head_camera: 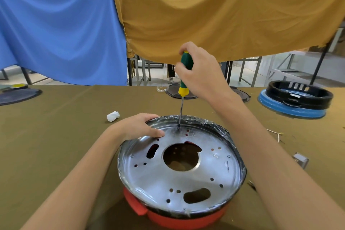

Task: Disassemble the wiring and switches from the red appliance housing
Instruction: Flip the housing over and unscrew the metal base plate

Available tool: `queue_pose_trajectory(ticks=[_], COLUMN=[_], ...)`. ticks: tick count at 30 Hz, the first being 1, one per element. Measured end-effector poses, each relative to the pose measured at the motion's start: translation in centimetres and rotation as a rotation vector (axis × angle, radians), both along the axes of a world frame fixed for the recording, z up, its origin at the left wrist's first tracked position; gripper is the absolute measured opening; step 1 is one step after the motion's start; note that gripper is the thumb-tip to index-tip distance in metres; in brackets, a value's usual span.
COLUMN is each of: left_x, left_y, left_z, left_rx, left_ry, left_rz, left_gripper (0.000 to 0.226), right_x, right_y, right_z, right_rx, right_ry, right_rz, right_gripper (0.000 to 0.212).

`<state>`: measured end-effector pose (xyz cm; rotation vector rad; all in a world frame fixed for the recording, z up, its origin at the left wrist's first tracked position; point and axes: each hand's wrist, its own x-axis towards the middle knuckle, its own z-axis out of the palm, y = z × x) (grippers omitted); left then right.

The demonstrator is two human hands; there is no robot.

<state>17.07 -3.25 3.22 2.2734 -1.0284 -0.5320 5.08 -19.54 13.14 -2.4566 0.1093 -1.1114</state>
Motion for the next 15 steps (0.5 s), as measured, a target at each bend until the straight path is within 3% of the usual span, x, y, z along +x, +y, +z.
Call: queue_pose_trajectory(ticks=[5,8,12,15], left_x=[0.0,0.0,0.0,0.0], left_y=[0.0,0.0,0.1,0.1], left_z=[-0.1,0.0,0.0,0.0], left_rx=[0.001,0.002,-0.002,-0.003], left_ry=[-0.001,-0.001,0.009,-0.002], left_rz=[0.013,0.007,0.007,0.007], left_gripper=[0.023,0.019,0.020,0.020], right_x=[0.6,0.4,-0.1,-0.4], right_y=[0.7,0.8,0.4,0.4], right_z=[-1.2,-0.6,0.4,0.4], right_rx=[-0.100,-0.001,0.072,0.014], right_ry=[-0.054,-0.061,0.089,0.042], right_rz=[-0.100,-0.018,0.112,0.050], right_gripper=[0.034,0.051,0.030,0.023])
